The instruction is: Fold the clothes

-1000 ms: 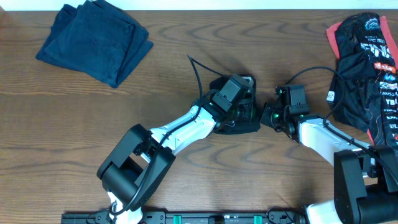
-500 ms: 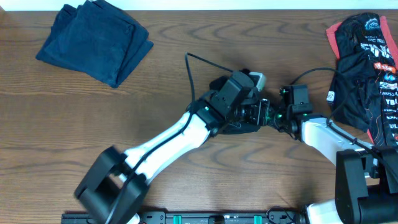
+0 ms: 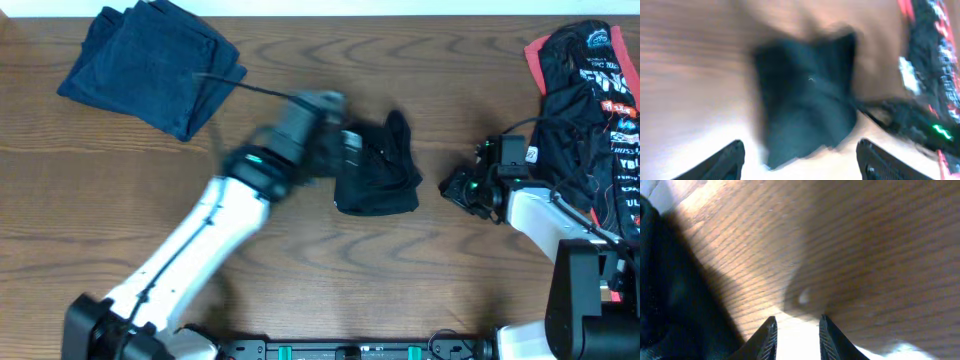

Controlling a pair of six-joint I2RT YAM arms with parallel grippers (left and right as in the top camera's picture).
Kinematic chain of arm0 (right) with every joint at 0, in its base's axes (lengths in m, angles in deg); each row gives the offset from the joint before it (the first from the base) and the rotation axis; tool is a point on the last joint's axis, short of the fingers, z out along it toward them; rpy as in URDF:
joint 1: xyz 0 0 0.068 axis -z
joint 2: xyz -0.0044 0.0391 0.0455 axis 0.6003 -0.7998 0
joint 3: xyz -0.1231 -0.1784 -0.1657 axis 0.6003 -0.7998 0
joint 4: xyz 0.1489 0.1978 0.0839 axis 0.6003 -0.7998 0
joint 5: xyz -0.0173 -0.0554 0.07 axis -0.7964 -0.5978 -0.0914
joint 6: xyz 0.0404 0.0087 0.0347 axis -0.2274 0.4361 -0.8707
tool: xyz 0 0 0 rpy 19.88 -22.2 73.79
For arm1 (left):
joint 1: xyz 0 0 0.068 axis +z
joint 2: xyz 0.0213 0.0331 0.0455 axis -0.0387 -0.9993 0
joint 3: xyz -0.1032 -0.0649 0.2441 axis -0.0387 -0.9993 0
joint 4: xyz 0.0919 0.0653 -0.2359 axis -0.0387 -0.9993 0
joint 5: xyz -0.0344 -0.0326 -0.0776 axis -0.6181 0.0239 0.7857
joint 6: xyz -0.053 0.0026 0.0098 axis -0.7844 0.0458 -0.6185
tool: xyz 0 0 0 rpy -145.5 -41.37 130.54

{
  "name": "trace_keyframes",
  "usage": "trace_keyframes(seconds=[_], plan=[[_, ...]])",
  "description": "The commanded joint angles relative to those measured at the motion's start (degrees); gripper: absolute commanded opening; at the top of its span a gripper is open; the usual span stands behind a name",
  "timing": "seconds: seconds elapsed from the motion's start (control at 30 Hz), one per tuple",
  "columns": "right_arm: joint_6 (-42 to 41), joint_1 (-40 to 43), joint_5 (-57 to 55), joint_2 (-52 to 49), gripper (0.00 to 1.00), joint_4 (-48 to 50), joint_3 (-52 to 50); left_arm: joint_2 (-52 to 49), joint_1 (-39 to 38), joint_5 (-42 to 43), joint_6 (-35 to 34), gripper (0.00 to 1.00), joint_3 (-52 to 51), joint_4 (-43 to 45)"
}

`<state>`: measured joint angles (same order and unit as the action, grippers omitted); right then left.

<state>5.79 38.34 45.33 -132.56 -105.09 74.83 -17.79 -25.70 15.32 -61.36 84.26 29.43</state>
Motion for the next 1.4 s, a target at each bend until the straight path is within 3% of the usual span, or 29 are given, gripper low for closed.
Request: trace_keyframes(seconds=[0.0,0.07,0.2,0.27,0.3,0.33,0.43,0.8,1.37], plan=[[1.01,2.29,0.59,-0.59,0.27,-1.03,-1.07,-0.57,8.00,1.97,4.98,0.73,0.81,-2.78],[1.01,2.97,1.16,-0.59,0.27,-0.98,-1.07,-2.34,11.06,7.85,7.98,0.73,0.81,-3.23],[1.46,3.63,1.18,-0.59,0.26,-1.07,-1.07,-6.99,12.83,9.16,7.93,0.65,0.81,-2.80],[1.53,3.63,1.16,-0.59,0.26,-1.18,-1.07,-9.84,12.61,9.33,7.50,0.53,0.81,-1.75],[1.62,3.63,1.16,-0.59,0.26,-1.22,-1.07,-11.41,12.37,10.16,7.52,0.44,0.81,-0.98],[1.62,3.63,1.16,-0.59,0.25,-1.25,-1.07,-12.85,12.17,11.19,7.50,0.29,0.81,-0.20],[1.62,3.63,1.14,-0.59,0.25,-1.22,-1.07,-16.96,11.45,12.59,5.84,0.06,0.81,2.32],[1.62,3.63,1.09,-0.59,0.25,-0.79,-1.07,-21.79,6.10,13.60,4.96,0.06,0.81,10.08],[1.62,3.63,0.92,-0.59,0.25,-0.55,-1.07,-20.87,-6.99,13.46,7.76,0.06,0.83,11.26]])
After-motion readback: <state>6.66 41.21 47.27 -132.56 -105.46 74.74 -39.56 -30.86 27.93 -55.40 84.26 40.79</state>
